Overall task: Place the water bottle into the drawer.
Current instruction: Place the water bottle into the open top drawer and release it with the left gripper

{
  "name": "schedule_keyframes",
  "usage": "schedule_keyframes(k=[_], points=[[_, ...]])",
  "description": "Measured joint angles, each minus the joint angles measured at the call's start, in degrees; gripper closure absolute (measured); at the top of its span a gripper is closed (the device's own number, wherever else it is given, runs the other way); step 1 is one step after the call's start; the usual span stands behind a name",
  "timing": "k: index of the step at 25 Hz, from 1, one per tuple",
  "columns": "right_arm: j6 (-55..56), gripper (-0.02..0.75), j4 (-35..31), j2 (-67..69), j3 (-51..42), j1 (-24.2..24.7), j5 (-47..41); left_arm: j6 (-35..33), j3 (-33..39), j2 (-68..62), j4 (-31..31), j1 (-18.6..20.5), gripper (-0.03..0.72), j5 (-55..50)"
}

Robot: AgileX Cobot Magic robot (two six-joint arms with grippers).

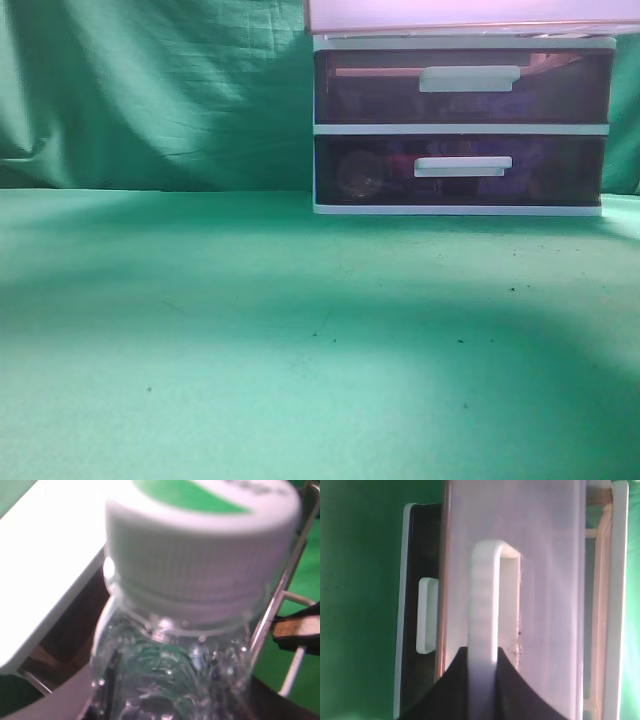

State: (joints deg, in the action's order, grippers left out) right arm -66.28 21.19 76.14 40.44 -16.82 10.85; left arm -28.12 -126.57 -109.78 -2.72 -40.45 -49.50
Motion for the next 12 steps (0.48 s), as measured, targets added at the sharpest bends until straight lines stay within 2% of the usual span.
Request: schedule_keyframes(k=[6,12], points=[[0.5,0.656,0.0,0.0,0.0,0.0,0.0,-0.1,0.0,-3.7,1.3,0.0,0.381,2.8],[0.6,0.656,0.3,0.0,0.0,0.0,0.0,1.2,0.0,-7.0,7.7,0.0,0.381,4.2]])
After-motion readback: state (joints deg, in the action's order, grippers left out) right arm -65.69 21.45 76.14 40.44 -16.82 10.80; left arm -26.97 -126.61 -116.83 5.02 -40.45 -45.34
